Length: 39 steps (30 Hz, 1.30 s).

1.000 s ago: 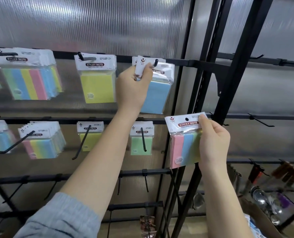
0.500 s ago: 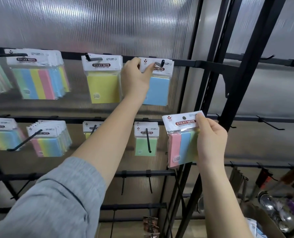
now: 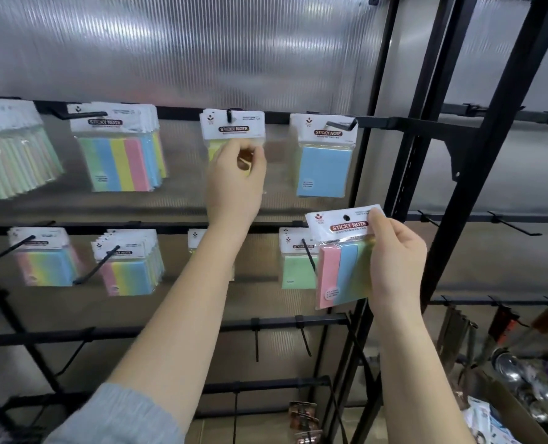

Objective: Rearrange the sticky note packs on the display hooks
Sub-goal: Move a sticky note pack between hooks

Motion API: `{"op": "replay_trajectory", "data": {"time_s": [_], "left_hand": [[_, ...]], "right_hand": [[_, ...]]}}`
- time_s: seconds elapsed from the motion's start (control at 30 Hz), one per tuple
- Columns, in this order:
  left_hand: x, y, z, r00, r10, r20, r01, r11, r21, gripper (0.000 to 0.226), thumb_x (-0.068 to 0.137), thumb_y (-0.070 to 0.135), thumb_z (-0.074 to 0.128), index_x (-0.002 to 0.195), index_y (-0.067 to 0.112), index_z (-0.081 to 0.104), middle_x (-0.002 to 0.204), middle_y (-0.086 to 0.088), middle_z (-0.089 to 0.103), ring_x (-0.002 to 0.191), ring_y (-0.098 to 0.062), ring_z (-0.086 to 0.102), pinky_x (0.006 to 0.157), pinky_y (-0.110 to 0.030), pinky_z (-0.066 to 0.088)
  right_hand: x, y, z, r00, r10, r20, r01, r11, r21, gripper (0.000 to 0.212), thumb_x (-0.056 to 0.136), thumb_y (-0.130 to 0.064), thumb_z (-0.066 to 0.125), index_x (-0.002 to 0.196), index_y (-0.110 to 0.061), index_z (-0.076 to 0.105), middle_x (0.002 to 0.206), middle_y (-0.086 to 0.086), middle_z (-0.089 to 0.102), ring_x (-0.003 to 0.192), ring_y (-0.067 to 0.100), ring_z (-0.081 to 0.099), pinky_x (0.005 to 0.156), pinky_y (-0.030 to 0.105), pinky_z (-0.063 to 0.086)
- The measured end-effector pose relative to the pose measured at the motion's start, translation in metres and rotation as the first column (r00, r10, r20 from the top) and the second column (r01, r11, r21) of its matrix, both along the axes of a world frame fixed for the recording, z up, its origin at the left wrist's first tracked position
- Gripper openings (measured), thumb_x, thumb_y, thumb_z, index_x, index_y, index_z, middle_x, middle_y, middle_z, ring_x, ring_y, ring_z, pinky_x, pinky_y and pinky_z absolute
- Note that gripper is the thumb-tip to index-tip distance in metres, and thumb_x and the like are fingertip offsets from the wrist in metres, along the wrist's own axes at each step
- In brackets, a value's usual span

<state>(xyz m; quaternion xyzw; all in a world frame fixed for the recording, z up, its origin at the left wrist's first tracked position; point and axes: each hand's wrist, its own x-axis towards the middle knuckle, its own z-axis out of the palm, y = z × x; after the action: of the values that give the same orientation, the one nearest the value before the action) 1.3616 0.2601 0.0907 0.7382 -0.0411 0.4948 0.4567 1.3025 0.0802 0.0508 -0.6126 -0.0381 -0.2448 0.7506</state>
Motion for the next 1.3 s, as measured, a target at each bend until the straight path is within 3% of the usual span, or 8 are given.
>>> {"op": "replay_trajectory", "data": {"time_s": [0.2, 0.33, 0.47, 0.57, 0.67, 0.9, 1.17, 1.3], "left_hand": [[-0.05, 0.082, -0.024, 1.0, 0.004, -0.014, -0.004, 0.999, 0.035, 0.008, 0.092, 0.021, 0.055, 0.085, 0.021, 0.057, 0.075, 0.015, 0.056, 0.071, 0.006, 0.052, 0.064, -0.002, 0.036], [-0.082, 0.144, -0.035, 0.997, 0.045, -0.064, -0.042, 0.998, 0.045, 0.009, 0.092, 0.021, 0.055, 0.083, 0.023, 0.057, 0.073, 0.019, 0.055, 0.07, 0.009, 0.052, 0.061, -0.001, 0.035], [-0.109, 0.201, -0.046, 0.985, 0.091, -0.145, -0.085, 0.995, 0.052, 0.01, 0.092, 0.023, 0.055, 0.082, 0.022, 0.057, 0.074, 0.016, 0.056, 0.07, 0.002, 0.052, 0.059, -0.001, 0.035], [-0.128, 0.239, -0.056, 0.959, 0.134, -0.25, -0.128, 0.991, 0.039, 0.01, 0.091, 0.023, 0.055, 0.081, 0.023, 0.057, 0.073, 0.014, 0.058, 0.068, -0.004, 0.053, 0.059, -0.003, 0.037], [-0.141, 0.264, -0.063, 0.91, 0.153, -0.386, -0.149, 0.988, 0.041, 0.011, 0.091, 0.024, 0.052, 0.083, 0.023, 0.059, 0.076, 0.011, 0.06, 0.075, -0.018, 0.058, 0.067, -0.028, 0.048], [-0.158, 0.305, -0.072, 0.851, 0.24, -0.468, -0.185, 0.97, 0.16, 0.015, 0.093, 0.021, 0.047, 0.083, 0.017, 0.058, 0.074, 0.006, 0.057, 0.074, -0.023, 0.056, 0.06, -0.035, 0.046], [-0.145, 0.339, -0.088, 0.698, 0.315, -0.643, -0.169, 0.945, 0.279, 0.017, 0.092, 0.014, 0.044, 0.098, 0.019, 0.059, 0.105, -0.005, 0.06, 0.091, -0.026, 0.055, 0.072, -0.037, 0.048], [-0.133, 0.345, -0.087, 0.683, 0.314, -0.66, -0.17, 0.946, 0.275, 0.023, 0.093, 0.016, 0.043, 0.108, 0.017, 0.06, 0.108, -0.006, 0.061, 0.094, -0.026, 0.058, 0.073, -0.038, 0.049]], "right_hand": [[-0.028, 0.065, -0.001, 0.997, -0.074, -0.021, 0.074, 0.997, 0.034, 0.045, 0.094, -0.024, 0.054, 0.05, -0.017, 0.059, 0.051, -0.01, 0.061, 0.045, 0.001, 0.05, 0.043, 0.011, 0.037], [-0.05, 0.118, -0.006, 0.991, -0.134, -0.02, 0.134, 0.991, 0.011, 0.049, 0.094, -0.034, 0.053, 0.073, 0.01, 0.051, 0.064, 0.004, 0.049, 0.058, 0.013, 0.041, 0.053, 0.023, 0.032], [-0.078, 0.164, -0.009, 0.989, -0.149, -0.019, 0.148, 0.988, -0.039, 0.041, 0.095, -0.037, 0.053, 0.069, -0.007, 0.062, 0.061, -0.008, 0.06, 0.055, 0.001, 0.049, 0.052, 0.016, 0.038], [-0.097, 0.196, -0.008, 0.987, -0.159, 0.009, 0.159, 0.986, -0.051, 0.047, 0.095, -0.036, 0.054, 0.075, 0.006, 0.057, 0.062, -0.002, 0.051, 0.053, 0.001, 0.041, 0.048, 0.014, 0.032], [-0.112, 0.219, -0.004, 0.985, -0.171, 0.032, 0.173, 0.978, -0.115, 0.052, 0.094, -0.037, 0.055, 0.073, 0.011, 0.051, 0.065, 0.005, 0.041, 0.055, 0.006, 0.032, 0.046, 0.018, 0.024], [-0.118, 0.251, 0.005, 0.99, -0.136, 0.024, 0.138, 0.983, -0.121, 0.048, 0.094, -0.037, 0.055, 0.079, 0.009, 0.057, 0.067, 0.003, 0.051, 0.06, 0.009, 0.04, 0.048, 0.02, 0.031], [-0.09, 0.271, 0.026, 0.995, -0.067, 0.074, 0.078, 0.982, -0.17, 0.05, 0.095, -0.034, 0.055, 0.085, 0.015, 0.052, 0.07, 0.004, 0.044, 0.064, 0.016, 0.032, 0.059, 0.027, 0.026], [-0.07, 0.283, 0.048, 0.994, -0.05, 0.1, 0.066, 0.985, -0.162, 0.043, 0.093, -0.033, 0.058, 0.059, -0.012, 0.042, 0.051, -0.012, 0.033, 0.05, 0.008, 0.025, 0.046, 0.022, 0.021]]}}
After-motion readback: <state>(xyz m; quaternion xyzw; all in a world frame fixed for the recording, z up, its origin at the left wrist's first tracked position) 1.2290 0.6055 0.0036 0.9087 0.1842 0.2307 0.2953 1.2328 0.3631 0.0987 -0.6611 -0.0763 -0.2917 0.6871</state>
